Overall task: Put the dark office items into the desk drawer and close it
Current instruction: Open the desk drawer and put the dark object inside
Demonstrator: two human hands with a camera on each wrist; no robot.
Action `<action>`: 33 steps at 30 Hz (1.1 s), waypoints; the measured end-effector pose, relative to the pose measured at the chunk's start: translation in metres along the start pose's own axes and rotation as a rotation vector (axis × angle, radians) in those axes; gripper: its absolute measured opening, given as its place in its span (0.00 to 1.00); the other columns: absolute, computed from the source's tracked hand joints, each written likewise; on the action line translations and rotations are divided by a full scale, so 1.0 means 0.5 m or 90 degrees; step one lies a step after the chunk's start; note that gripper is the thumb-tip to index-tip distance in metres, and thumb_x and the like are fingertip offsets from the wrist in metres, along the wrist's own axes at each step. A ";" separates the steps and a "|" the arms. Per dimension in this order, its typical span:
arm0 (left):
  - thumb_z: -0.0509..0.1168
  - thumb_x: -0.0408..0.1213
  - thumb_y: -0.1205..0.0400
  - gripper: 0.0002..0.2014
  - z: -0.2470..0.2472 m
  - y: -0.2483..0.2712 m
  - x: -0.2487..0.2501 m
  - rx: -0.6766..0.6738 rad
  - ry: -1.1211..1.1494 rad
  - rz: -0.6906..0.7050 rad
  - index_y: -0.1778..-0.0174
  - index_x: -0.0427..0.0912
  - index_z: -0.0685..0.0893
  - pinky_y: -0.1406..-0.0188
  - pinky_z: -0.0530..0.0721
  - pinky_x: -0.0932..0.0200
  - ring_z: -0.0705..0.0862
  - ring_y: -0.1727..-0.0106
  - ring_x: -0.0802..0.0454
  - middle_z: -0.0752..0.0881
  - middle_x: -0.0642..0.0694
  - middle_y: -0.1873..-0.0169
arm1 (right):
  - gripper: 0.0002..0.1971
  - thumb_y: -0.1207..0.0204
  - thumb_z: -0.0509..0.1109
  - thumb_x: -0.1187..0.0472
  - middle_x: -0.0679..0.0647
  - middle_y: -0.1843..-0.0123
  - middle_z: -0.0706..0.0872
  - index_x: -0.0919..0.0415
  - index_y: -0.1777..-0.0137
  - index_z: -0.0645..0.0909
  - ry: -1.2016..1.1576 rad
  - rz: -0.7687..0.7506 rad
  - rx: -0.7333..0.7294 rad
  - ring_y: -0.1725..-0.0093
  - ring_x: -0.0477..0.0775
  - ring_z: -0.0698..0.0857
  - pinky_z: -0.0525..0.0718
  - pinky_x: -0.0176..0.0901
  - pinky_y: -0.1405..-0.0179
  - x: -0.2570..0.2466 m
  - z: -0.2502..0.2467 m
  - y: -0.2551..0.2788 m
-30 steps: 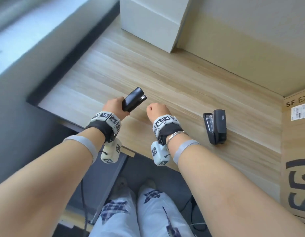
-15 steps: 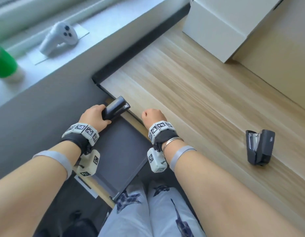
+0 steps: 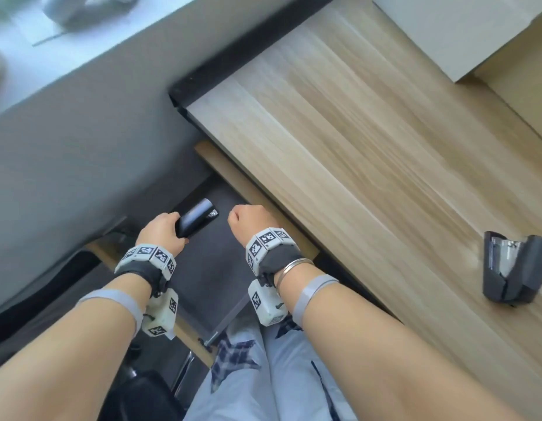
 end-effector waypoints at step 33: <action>0.74 0.37 0.28 0.29 0.209 -0.216 0.005 -0.185 -0.007 -0.088 0.31 0.37 0.74 0.37 0.80 0.45 0.79 0.33 0.33 0.77 0.34 0.33 | 0.19 0.16 0.50 0.63 0.55 0.70 0.72 0.62 0.71 0.67 0.006 0.146 -0.119 0.72 0.55 0.72 0.62 0.37 0.78 0.098 0.144 -0.153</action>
Point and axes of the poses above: each hand's wrist, its own y-axis away from the middle knuckle, its own z-axis out of the palm, x = y × z, the point moved 3 cm from there along -y, towards the middle knuckle
